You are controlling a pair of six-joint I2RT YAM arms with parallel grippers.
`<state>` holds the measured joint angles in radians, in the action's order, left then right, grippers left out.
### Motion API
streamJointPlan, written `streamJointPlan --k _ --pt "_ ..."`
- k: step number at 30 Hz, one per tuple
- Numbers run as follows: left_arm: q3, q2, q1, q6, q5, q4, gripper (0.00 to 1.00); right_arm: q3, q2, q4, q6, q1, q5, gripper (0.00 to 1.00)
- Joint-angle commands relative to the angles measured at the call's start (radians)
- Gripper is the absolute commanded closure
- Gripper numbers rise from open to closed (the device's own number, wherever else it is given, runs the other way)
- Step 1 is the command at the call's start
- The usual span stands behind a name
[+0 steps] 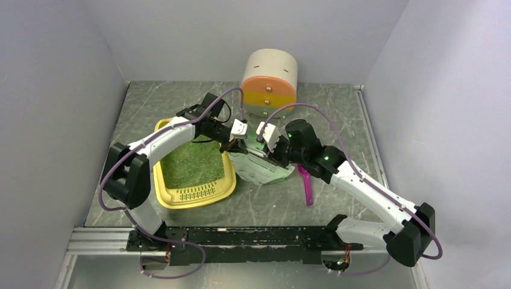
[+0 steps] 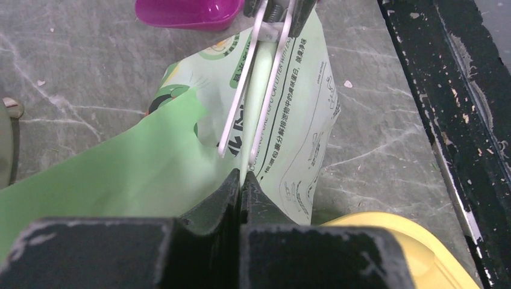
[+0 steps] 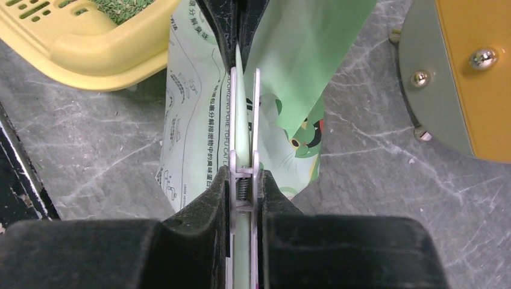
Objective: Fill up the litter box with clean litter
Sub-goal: Clamp the cat litter bag at the center of the board.
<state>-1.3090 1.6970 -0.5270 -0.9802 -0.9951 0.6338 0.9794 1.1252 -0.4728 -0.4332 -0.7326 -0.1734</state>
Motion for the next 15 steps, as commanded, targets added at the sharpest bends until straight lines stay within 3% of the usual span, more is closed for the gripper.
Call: streamJointPlan --k 1,15 --pt "-0.010 -0.058 0.019 0.018 -0.084 -0.062 0.95 0.006 -0.032 -0.008 -0.021 0.003 -0.020 0.92" --pt "0.003 -0.068 0.021 0.017 -0.080 -0.069 0.95 -0.084 -0.038 0.024 0.008 0.068 -0.072 0.91"
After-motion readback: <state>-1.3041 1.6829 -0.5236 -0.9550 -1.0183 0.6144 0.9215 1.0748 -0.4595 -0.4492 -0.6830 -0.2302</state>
